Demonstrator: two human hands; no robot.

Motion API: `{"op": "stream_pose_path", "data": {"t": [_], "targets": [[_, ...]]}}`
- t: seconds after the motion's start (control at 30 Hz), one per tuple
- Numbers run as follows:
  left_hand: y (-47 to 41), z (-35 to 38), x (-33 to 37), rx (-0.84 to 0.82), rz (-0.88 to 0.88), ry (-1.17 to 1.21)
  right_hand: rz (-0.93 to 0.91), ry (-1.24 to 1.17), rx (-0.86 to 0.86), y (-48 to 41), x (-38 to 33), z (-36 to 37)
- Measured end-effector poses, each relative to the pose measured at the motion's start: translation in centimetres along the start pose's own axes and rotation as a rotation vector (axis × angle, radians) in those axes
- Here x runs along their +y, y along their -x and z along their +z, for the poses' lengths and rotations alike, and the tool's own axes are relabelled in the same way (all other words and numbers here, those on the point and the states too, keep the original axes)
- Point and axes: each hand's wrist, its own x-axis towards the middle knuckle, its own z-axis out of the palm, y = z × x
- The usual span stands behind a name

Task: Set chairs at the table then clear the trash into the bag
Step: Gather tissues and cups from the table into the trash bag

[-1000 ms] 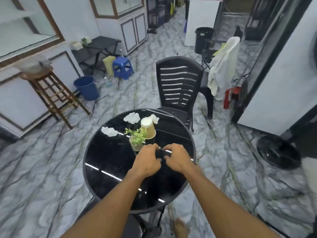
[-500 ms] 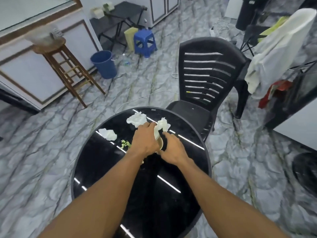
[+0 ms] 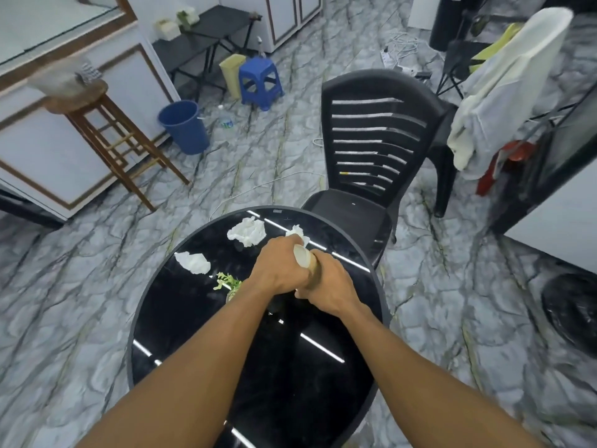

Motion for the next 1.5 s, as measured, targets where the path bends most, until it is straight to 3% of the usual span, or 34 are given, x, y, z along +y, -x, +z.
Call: {"op": "stream_pose_path", "data": {"t": [0.2, 0.4, 0.57, 0.77, 1.07, 1.27, 1.5], "targets": [[3.0, 0.5, 2.8, -0.128, 0.132, 0.126, 0.003, 0.134, 0.188, 6.2, 2.3, -3.6], [9.7, 3.1, 6.2, -0.290, 0.519, -0.199, 0.093, 0.374, 0.304, 16.4, 3.7, -5.1], [16.4, 7.2, 8.9, -0.325, 0.774, -0.316, 0.230, 0.333, 0.404, 26.8, 5.5, -4.2], [26.3, 14.1, 14.7, -0.518, 1.025, -0.322, 0.431, 0.230, 0.584, 42.3, 10.5, -3.0], [51.3, 27.8, 22.9, -0.794, 1.482, -0.373, 0.836, 0.142, 0.905, 72.2, 16.9, 3.6], [71.1, 37.4, 22.8, -0.941, 1.732, -0.492, 1.068, -0.007, 1.054, 91.1, 20.6, 13.3], [91.2, 47.1, 20.4, -1.018, 1.905, -0.668, 1.290, -0.175, 1.181, 107.8, 24.5, 24.1]]}}
